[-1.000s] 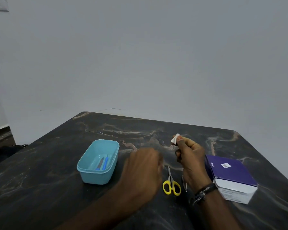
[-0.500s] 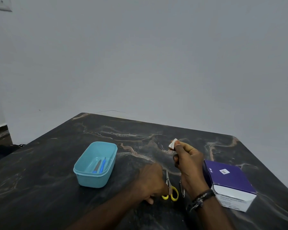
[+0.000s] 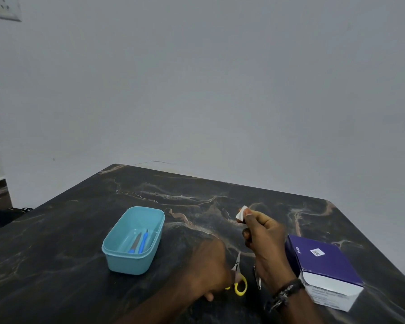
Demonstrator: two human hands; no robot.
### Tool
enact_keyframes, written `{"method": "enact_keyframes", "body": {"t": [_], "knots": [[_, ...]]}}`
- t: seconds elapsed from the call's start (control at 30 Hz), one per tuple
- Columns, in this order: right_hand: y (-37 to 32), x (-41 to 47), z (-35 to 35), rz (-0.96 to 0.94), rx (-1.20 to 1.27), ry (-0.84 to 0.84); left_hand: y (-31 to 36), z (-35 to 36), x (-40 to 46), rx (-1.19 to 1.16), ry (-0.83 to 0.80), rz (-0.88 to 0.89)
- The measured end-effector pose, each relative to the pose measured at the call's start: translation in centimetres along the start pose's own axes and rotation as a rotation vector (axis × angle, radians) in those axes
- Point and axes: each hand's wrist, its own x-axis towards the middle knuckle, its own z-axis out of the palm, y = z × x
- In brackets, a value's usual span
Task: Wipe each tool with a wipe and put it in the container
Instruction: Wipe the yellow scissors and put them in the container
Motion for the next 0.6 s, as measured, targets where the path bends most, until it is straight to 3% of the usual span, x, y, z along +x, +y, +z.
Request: {"method": "enact_keyframes", "body": {"t": [0.17, 0.33, 0.5, 0.6], "knots": [[0.1, 0.1, 0.0, 0.004, -0.016, 0.011, 1.5, -0.3, -1.0, 0.160, -0.063, 0.082], [0.1, 0.0, 0.1, 0.004, -0.013, 0.014, 1.9, -0.1, -0.2, 0.183, -0.079, 0.012], [-0.1, -0.1, 0.1, -0.001, 0.005, 0.008, 0.0, 0.1, 1.7, -0.262, -0.112, -0.030], [-0.2, -0.2, 0.2, -0.010, 0.019, 0.028, -0.5, -0.5, 2.8, -0.503, 0.081, 0.069]]}}
